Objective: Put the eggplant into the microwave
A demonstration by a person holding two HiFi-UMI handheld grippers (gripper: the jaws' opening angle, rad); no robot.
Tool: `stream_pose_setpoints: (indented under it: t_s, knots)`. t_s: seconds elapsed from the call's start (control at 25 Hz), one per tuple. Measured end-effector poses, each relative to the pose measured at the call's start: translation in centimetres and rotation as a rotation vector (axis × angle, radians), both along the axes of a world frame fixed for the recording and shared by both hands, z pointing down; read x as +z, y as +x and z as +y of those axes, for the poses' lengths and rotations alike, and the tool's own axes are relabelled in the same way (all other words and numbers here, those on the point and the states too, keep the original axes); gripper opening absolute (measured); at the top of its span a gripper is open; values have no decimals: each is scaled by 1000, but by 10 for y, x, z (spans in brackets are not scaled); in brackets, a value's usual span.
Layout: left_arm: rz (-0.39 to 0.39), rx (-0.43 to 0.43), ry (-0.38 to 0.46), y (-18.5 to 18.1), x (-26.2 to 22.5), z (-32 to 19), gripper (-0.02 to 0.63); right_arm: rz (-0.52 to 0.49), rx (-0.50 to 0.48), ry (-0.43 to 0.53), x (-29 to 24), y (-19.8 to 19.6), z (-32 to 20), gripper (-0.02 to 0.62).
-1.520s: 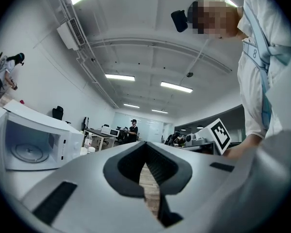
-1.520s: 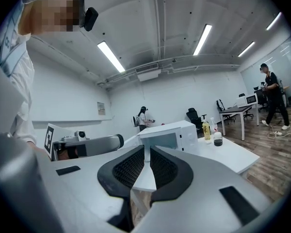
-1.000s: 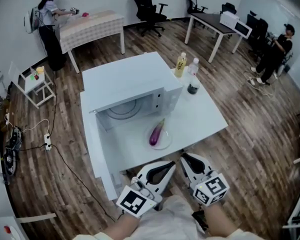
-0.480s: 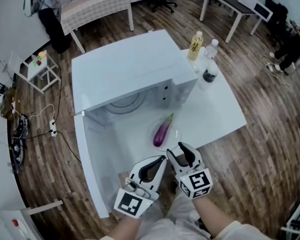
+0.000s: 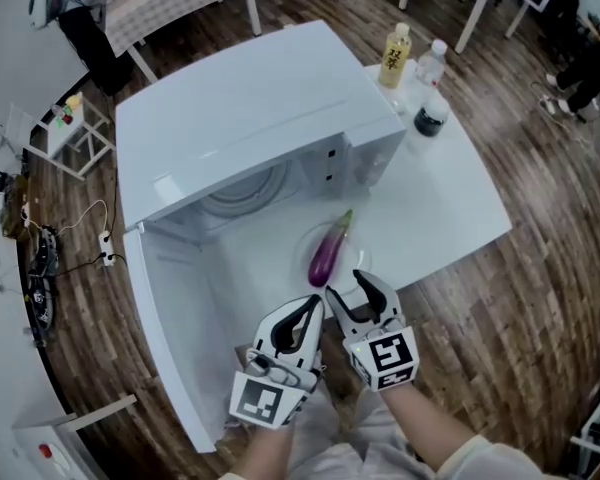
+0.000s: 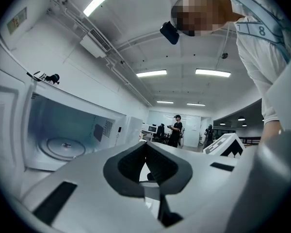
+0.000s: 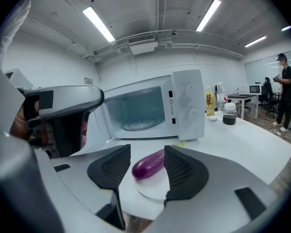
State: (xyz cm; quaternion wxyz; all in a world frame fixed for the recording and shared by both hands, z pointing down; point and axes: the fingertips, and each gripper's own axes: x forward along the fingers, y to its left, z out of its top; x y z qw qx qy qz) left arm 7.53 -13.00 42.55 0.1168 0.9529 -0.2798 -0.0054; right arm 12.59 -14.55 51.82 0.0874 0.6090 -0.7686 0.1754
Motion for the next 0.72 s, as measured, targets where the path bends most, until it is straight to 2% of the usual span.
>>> stream_pose_setpoints:
  t_s: [0.32, 0.44, 0.72]
  knots:
    - [2, -34, -28, -11, 9, -9, 2, -14, 89, -84, 24, -13, -9, 248]
    - [16, -51, -5, -15, 5, -15, 2, -31, 138, -122, 37, -16, -13, 265]
    - [2, -54, -35, -25, 14, -19, 2, -132, 256, -247, 69, -22, -20, 278]
